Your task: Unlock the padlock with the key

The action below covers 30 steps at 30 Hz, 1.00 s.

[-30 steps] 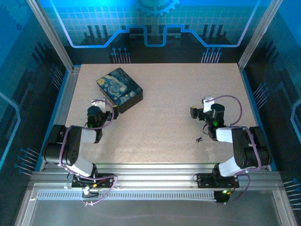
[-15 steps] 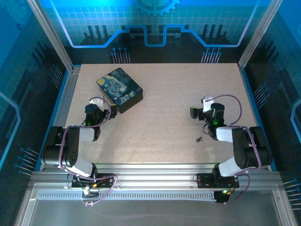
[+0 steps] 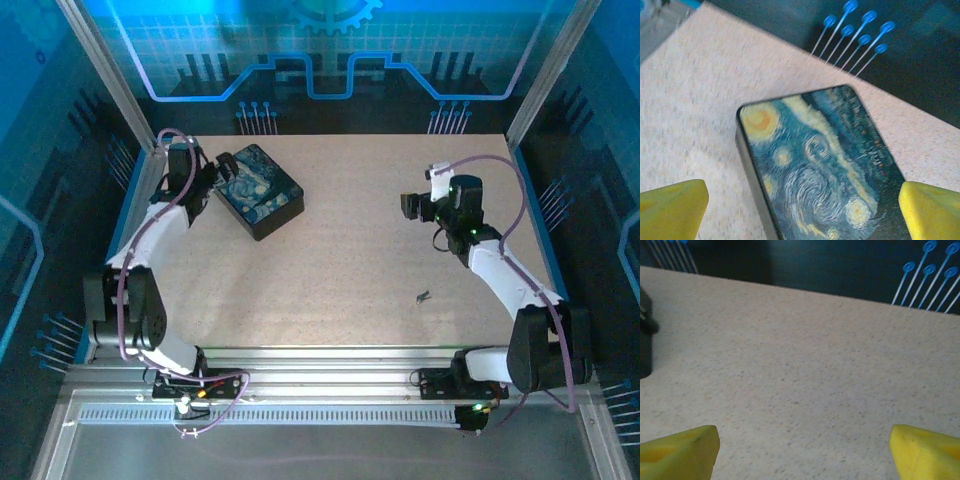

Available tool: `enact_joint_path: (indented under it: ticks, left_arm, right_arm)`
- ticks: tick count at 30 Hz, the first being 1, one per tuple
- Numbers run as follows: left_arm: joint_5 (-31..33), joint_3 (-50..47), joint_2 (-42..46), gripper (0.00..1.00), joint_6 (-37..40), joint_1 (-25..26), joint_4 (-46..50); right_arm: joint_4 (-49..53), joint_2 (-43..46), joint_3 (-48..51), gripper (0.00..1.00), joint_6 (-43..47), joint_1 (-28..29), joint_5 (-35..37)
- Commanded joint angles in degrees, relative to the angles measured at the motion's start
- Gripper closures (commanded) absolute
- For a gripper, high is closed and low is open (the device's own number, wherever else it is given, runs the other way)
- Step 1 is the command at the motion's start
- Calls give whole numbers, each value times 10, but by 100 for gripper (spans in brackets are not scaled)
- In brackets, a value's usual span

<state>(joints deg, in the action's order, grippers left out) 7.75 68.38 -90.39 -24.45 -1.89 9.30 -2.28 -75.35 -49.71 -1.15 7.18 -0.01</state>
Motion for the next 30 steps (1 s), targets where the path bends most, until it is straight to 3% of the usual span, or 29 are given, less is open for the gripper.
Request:
enact_joint_path:
  ticks: [1,7,10,16,19,30]
  left_arm:
    - [-12,31,-52,1,-94,-6,139]
    - [-81,56,-128,4,-105,-6,106]
    - [-123,56,-150,6,-70,-2,72]
    - [-130,50,-170,12,4,16,81]
    - [-131,46,-179,14,54,38,92]
    - [-239,109,-257,22,192,155,188]
  right_arm:
    - [108,13,-29,12,-37,12,-30]
    - [114,17,-28,13,-77,52,-32]
    - [121,9,-30,13,-79,80,-16]
    - [131,-23,-47,13,-90,123,0]
    - [129,-37,-55,13,-99,136,0]
    - [110,-84,-74,12,-124,154,-20]
